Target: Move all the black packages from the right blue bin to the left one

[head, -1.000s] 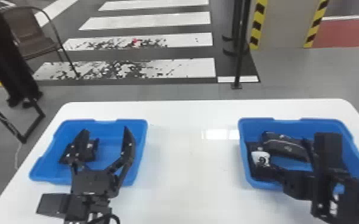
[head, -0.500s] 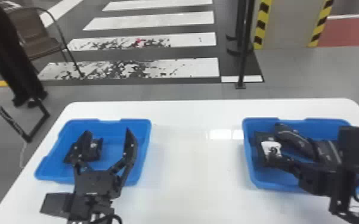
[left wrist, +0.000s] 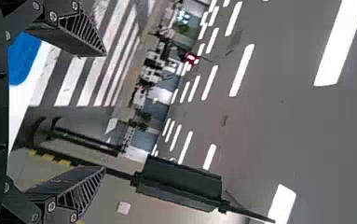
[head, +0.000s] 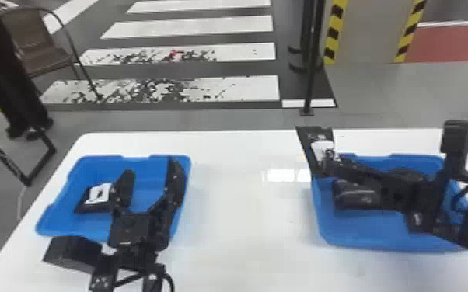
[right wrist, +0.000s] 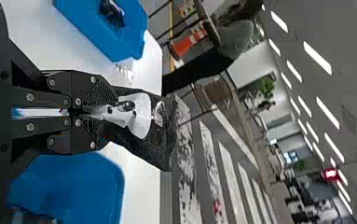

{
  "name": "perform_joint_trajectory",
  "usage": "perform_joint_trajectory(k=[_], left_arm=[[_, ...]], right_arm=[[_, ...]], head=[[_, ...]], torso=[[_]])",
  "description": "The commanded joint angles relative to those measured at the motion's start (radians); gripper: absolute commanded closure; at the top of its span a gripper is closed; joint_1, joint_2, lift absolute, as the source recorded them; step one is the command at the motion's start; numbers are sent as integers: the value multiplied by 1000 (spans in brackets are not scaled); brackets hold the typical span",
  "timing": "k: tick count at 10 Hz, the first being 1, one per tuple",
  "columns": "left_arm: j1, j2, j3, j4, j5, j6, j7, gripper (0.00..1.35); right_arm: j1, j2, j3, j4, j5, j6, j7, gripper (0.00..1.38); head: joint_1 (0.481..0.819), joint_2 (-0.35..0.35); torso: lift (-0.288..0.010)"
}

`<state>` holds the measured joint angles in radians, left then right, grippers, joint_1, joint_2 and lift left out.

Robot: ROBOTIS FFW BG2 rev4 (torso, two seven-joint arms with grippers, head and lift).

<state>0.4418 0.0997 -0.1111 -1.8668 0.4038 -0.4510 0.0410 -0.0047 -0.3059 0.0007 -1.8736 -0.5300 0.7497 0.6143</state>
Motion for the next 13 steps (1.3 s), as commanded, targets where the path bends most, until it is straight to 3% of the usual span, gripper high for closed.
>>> perform_joint_trajectory(k=[1, 3, 11, 12, 13], left_arm=[[2, 9, -21, -88, 171, 174, -58, 183], [-15, 20, -17, -169, 252, 358, -135, 190], [-42, 34, -62, -196, 278, 453, -176, 196], [-42, 34, -62, -196, 278, 456, -181, 277], [-39, 34, -58, -196, 270, 448, -181, 736]], right_arm=[[-27, -21, 47, -40, -22, -9, 15, 1099], [-22, -33, 117, -79, -94, -26, 22, 1099], [-118, -47, 370, -5, -200, -72, 22, 1101], [-123, -47, 382, 10, -212, -72, 22, 1101], [-123, -45, 386, 10, -212, -75, 22, 1101]], head=[[695, 128], [695, 121], [695, 190], [695, 193], [695, 198]], torso=[[-154], [-154], [-154], [-154], [-154]])
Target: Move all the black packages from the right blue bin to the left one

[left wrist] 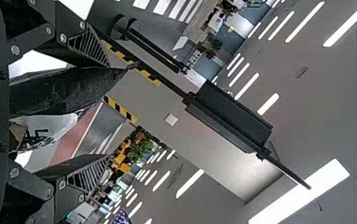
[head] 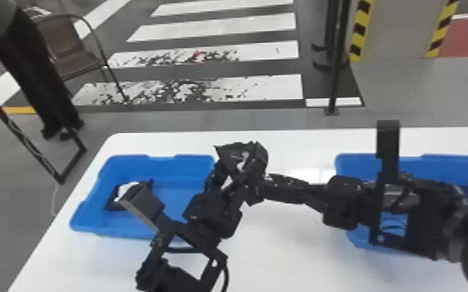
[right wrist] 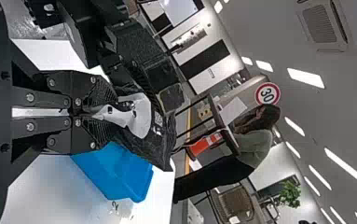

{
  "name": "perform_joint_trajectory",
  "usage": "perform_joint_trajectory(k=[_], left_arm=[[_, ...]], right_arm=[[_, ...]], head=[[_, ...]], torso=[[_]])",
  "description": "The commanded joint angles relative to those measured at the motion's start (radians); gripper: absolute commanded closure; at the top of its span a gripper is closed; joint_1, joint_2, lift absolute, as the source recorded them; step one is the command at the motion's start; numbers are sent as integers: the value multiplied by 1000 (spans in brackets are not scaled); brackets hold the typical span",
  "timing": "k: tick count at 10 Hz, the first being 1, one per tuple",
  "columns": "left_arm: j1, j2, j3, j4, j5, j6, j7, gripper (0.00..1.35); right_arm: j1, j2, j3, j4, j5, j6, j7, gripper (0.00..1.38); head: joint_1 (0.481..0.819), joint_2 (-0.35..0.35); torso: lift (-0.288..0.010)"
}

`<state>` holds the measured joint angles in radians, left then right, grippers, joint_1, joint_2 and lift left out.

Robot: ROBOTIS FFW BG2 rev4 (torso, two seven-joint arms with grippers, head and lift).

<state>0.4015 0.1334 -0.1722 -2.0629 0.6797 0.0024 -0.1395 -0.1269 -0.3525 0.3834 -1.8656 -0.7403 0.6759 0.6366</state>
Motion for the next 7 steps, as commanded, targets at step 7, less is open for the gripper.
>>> perform_joint_trajectory(k=[7], left_arm=[[-4, -1, 19, 10, 84, 29, -8, 1210]], right_arm=[[-28, 17, -16, 95, 10, -67, 5, 771]], head=[[695, 167]], torso=[[-154]])
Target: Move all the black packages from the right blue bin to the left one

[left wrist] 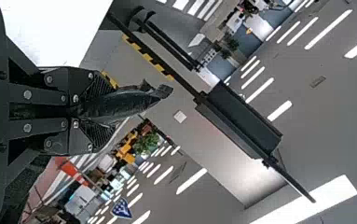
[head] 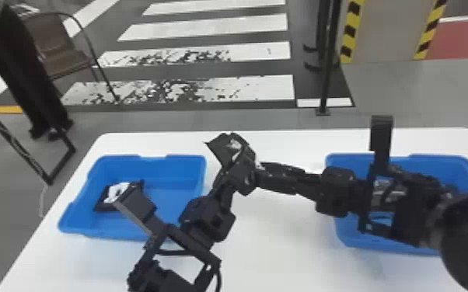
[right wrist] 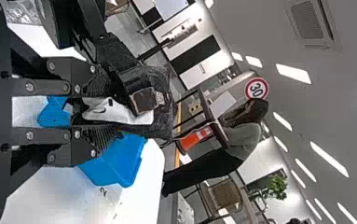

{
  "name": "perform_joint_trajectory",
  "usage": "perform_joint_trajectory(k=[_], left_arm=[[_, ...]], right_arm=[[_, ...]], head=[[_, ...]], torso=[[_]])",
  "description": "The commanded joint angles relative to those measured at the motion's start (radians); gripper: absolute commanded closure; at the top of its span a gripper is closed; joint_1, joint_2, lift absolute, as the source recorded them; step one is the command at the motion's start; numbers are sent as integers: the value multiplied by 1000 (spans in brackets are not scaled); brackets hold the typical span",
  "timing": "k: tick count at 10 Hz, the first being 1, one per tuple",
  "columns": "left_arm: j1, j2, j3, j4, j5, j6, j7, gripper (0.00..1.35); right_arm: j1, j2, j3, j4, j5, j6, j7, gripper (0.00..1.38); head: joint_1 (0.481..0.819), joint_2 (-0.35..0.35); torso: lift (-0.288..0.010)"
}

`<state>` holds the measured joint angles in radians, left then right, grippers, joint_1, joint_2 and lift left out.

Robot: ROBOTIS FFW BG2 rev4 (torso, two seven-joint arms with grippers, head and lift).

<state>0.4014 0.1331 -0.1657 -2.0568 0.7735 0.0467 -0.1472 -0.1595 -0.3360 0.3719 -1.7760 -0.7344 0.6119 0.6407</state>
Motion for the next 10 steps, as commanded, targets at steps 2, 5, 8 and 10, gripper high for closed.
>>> perform_joint_trajectory(k=[2, 5, 8, 10], left_arm=[[-46, -15, 122, 77, -147, -57, 14, 1210], [-159, -23, 293, 247, -419, -101, 69, 1210], [-188, -26, 369, 333, -588, -81, 97, 1210], [-178, -27, 339, 345, -530, -74, 97, 579]], right_arm=[[39, 14, -73, 30, -19, -43, 11, 105], [49, 21, -95, 57, -45, -62, 11, 114], [64, 21, -109, 64, -67, -62, 14, 116], [76, 21, -143, 44, -41, 14, 13, 116]], head=[[695, 190], [695, 255], [695, 350], [695, 350]], torso=[[-154], [-154], [-154], [-154]])
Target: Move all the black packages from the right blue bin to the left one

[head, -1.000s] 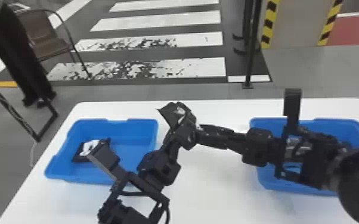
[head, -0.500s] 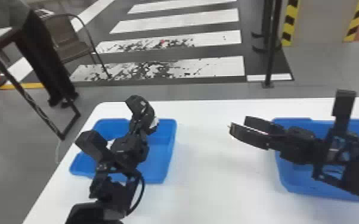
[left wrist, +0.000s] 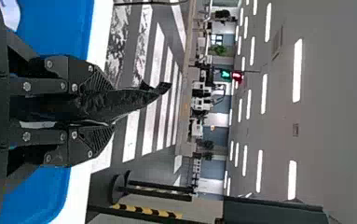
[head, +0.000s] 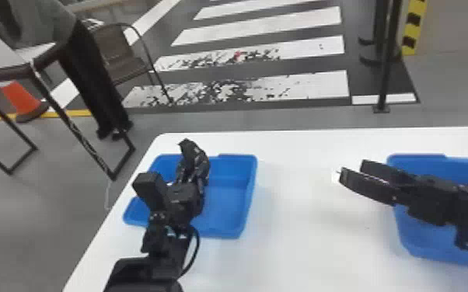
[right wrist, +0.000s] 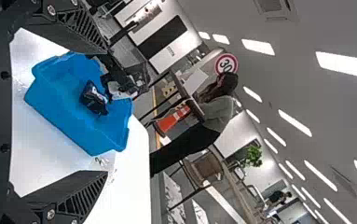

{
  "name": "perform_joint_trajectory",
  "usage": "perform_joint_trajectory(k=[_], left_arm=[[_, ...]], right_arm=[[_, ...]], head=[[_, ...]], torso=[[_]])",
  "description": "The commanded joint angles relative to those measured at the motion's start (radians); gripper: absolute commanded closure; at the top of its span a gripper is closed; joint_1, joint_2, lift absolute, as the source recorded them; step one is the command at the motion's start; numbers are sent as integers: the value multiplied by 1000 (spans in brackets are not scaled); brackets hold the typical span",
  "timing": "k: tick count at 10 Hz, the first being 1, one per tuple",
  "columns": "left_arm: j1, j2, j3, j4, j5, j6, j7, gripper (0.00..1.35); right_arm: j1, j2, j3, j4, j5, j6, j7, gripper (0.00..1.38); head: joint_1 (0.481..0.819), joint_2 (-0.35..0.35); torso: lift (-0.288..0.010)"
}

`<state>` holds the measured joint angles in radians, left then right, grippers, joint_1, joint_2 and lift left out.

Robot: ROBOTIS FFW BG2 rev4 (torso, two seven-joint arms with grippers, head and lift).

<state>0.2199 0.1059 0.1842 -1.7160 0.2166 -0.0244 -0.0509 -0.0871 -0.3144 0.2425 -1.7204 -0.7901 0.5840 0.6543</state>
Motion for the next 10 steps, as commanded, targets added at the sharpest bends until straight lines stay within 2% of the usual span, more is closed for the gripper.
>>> perform_joint_trajectory(k=[1, 2, 3, 5, 6, 7, 8, 9, 10], left_arm=[[18, -2, -33, 4, 69, -52, -4, 133], [38, -2, -51, 4, 106, -113, -26, 45], [57, -9, -63, -8, 126, -189, -63, 98], [146, -19, -108, -143, 88, -216, -70, 98], [178, -17, -148, -182, 102, -243, -70, 102], [207, -14, -184, -232, 112, -231, -70, 102], [219, 0, -226, -266, 104, -216, -73, 102], [234, 6, -248, -281, 98, -216, -76, 102], [241, 6, -262, -281, 130, -179, -83, 102]], right_arm=[[11, 1, -35, -33, 58, 61, -2, 111], [28, 6, -59, -53, 94, 69, -25, 117], [102, 23, -121, -144, 146, 66, -94, 117], [296, 78, -260, -352, 228, 64, -285, 116], [364, 98, -302, -401, 252, 29, -361, 119], [404, 107, -318, -426, 296, -2, -421, 113], [423, 109, -318, -423, 331, -29, -483, 111], [411, 109, -320, -384, 381, -39, -515, 101], [364, 104, -320, -296, 385, -37, -509, 65]], head=[[695, 350], [695, 349], [695, 327], [695, 252], [695, 223], [695, 168], [695, 113], [695, 49], [695, -6]], torso=[[-154], [-154], [-154], [-154], [-154], [-154], [-154], [-154], [-154]])
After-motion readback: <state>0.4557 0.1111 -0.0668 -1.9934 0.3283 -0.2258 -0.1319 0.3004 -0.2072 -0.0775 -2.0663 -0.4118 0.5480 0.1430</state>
